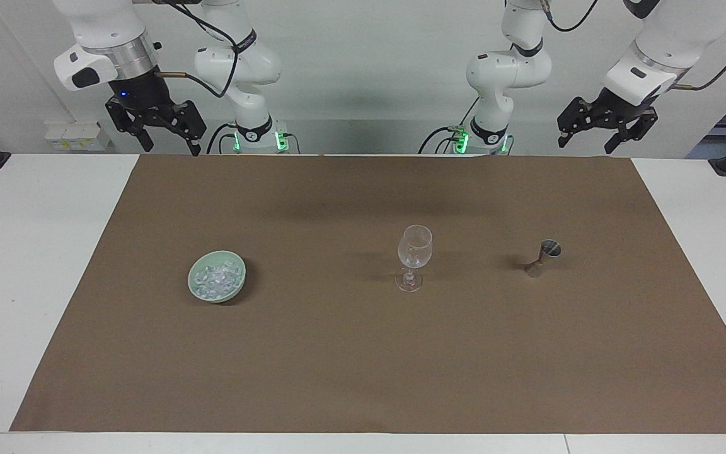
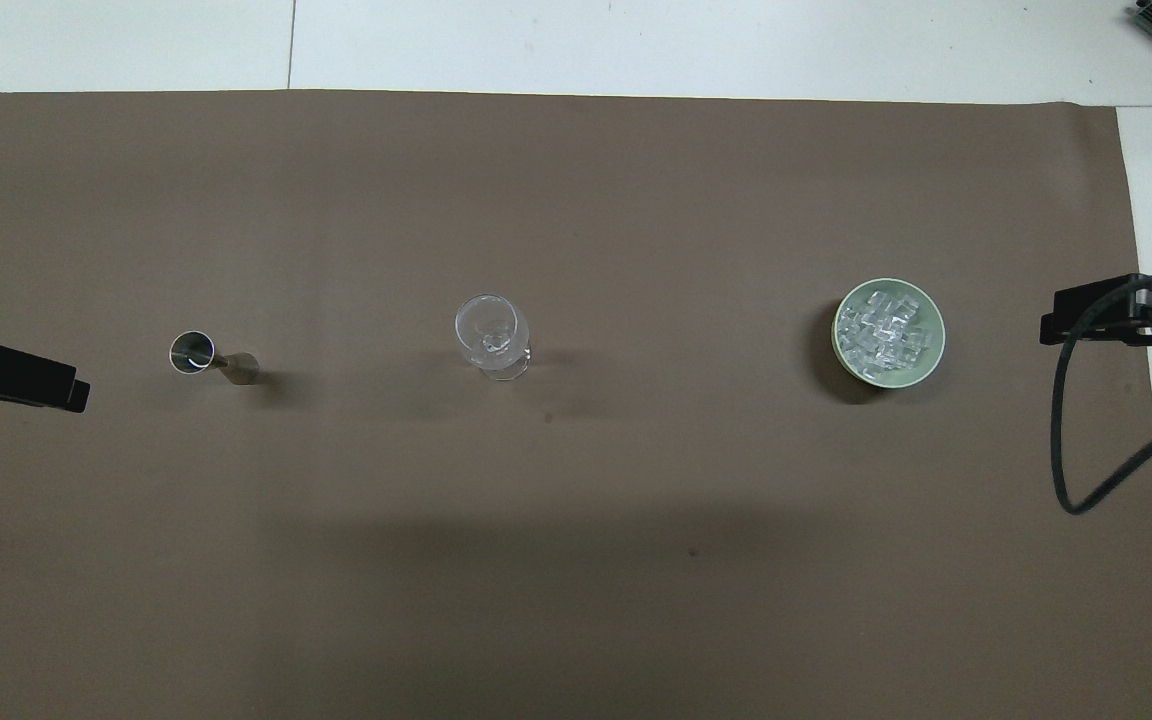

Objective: Pour wine and add ice with both arms

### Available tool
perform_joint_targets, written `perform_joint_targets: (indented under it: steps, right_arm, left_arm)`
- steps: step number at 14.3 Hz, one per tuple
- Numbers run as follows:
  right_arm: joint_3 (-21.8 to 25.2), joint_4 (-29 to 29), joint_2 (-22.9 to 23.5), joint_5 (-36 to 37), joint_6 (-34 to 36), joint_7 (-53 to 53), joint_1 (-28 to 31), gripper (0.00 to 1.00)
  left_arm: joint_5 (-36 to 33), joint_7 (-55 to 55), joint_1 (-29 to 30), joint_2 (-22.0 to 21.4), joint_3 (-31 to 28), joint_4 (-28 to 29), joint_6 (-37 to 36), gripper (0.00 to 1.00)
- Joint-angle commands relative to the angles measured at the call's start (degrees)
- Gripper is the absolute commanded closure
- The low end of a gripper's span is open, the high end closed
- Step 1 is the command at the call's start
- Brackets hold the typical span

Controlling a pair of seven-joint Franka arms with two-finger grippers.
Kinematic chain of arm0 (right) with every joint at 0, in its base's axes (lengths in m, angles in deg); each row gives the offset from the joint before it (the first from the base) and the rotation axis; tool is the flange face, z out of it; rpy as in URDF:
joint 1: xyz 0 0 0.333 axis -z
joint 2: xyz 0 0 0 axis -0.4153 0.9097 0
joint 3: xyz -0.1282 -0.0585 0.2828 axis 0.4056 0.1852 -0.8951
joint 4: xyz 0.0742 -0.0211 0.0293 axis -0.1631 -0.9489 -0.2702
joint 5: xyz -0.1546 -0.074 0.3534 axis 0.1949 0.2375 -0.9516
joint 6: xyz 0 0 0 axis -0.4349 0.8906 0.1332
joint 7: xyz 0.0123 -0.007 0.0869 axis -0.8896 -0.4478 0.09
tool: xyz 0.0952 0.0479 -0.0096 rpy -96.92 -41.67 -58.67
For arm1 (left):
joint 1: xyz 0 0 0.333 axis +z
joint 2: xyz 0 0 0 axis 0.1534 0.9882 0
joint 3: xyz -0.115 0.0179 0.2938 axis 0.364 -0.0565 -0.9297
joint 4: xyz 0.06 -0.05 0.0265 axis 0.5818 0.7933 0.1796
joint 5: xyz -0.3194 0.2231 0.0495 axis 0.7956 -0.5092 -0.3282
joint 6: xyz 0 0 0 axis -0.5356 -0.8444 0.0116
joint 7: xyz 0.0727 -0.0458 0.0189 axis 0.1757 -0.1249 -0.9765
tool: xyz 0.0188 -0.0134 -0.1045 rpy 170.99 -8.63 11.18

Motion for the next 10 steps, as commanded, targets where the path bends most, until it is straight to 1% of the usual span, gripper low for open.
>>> perform_joint_targets:
  steps: [1, 10]
  right_arm:
    - [-0.2, -0.1, -0.4, -1.5, 0.7, 0.8, 0.7, 0.0]
    - [-0.2, -0.1, -0.4, -1.5, 0.7, 0.8, 0.7, 0.0]
  left_arm:
    - [0.7, -0.2, 0.6, -1.2, 0.2, 1.4, -0.5, 0.0]
    - [0.8, -1.3, 0.8, -1.9, -0.1, 2.1, -1.6, 0.0]
